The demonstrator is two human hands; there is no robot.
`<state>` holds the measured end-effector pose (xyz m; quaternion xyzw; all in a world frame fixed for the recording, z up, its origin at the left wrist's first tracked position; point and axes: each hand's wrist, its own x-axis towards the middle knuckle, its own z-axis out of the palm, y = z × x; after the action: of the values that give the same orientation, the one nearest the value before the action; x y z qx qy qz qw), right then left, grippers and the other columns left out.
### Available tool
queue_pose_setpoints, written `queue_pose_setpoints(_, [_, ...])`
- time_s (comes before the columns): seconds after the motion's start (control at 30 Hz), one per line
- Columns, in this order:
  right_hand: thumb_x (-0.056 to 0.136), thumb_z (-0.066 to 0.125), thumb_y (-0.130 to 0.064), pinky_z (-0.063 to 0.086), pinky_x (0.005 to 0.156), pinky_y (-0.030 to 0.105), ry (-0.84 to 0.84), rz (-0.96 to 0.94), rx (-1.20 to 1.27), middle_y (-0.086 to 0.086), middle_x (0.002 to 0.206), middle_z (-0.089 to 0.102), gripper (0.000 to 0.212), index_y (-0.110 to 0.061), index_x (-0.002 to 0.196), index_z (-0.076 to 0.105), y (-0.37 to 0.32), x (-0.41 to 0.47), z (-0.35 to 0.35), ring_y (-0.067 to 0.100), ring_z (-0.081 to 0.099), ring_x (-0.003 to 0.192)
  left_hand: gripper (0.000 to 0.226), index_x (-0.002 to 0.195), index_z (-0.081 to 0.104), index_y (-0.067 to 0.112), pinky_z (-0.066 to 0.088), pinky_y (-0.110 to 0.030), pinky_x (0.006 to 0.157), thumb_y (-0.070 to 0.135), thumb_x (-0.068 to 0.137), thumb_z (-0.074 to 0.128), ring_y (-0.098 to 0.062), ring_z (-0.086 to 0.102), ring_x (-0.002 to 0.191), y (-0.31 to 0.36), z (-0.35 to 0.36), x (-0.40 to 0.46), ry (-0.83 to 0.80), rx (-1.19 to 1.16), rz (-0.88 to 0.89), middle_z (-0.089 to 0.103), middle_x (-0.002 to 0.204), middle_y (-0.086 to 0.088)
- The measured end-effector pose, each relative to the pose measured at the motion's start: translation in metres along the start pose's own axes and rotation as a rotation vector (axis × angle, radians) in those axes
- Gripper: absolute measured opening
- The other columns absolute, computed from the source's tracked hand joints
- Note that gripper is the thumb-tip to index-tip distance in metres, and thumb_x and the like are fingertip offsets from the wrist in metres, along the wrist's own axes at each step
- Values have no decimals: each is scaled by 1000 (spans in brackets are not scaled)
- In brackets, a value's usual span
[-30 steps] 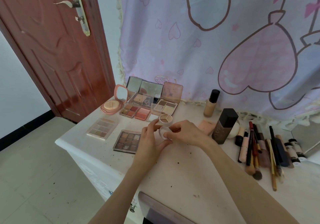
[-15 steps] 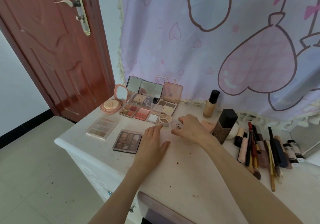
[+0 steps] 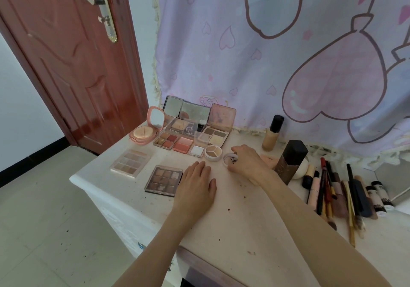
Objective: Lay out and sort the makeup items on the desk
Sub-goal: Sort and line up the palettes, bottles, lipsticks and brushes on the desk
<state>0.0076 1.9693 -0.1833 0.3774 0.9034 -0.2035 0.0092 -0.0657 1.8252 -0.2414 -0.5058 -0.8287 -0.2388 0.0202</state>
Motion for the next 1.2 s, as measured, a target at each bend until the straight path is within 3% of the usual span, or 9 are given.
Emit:
queue_pose_setpoints(0.23, [93,52,-27,29,106,30,82,-50,165,6,148,32,57,-13,144,31,0,-14,2,21,31,135,43,137,40,7,12,-28,114,26,99,32,-22,22,141,3,-3,-2,-23,29,4,31,150,-9])
queue_pose_setpoints(0.37, [95,49,-21,33,99,22,266,-155,302,4,137,49,37,-12,131,50,-6,-31,10,17,47,123,35,126,53,9,36,-30,100,20,99,33,-20,42,127,-2,-15,-7,-38,45,44,47,138,-5])
queue_pose_setpoints(0.53, [94,50,-16,37,99,24,238,-275,378,5,124,59,29,-9,120,62,-22,-49,43,19,54,115,23,95,71,6,53,-40,70,3,72,70,-31,64,87,-34,-41,-18,125,106,123,67,92,-9])
queue_pose_setpoints(0.63, [95,46,-18,34,100,22,212,-354,271,7,125,58,31,-7,120,61,-32,-56,67,20,50,117,27,103,67,8,49,-45,80,19,79,70,-35,59,98,-55,-53,-27,135,134,-14,64,103,-13])
queue_pose_setpoints(0.73, [89,23,-41,29,112,37,239,-431,114,10,135,52,60,-9,126,57,-39,-57,85,25,44,127,44,106,64,12,48,-44,82,46,79,61,-36,55,101,-62,-52,-42,120,185,-123,60,111,-13])
queue_pose_setpoints(0.8, [79,1,-51,12,116,32,197,-441,-44,5,149,35,81,-16,138,43,-39,-55,88,20,27,139,50,107,62,13,48,-43,81,51,74,66,-35,54,101,-61,-47,-48,124,177,-160,58,113,-12])
queue_pose_setpoints(0.9, [74,-8,-54,2,116,28,157,-422,-108,-1,155,22,87,-22,145,30,-38,-54,88,14,14,144,49,112,60,12,42,-42,89,41,73,72,-34,48,108,-58,-42,-46,140,84,-227,52,120,-13])
queue_pose_setpoints(1.0, [93,12,-53,4,116,26,140,-405,-41,-3,153,27,64,-21,143,36,-39,-55,86,12,18,143,41,117,58,14,38,-31,94,30,80,67,-25,44,112,-49,-51,-38,167,-227,-350,49,123,-8])
queue_pose_setpoints(1.2, [97,44,-29,39,80,10,119,-218,721,-7,106,65,25,-23,107,66,-39,-73,63,-2,56,95,27,113,56,32,43,-15,79,28,86,62,-11,54,104,-19,-70,-37,54,-786,-335,55,117,5])
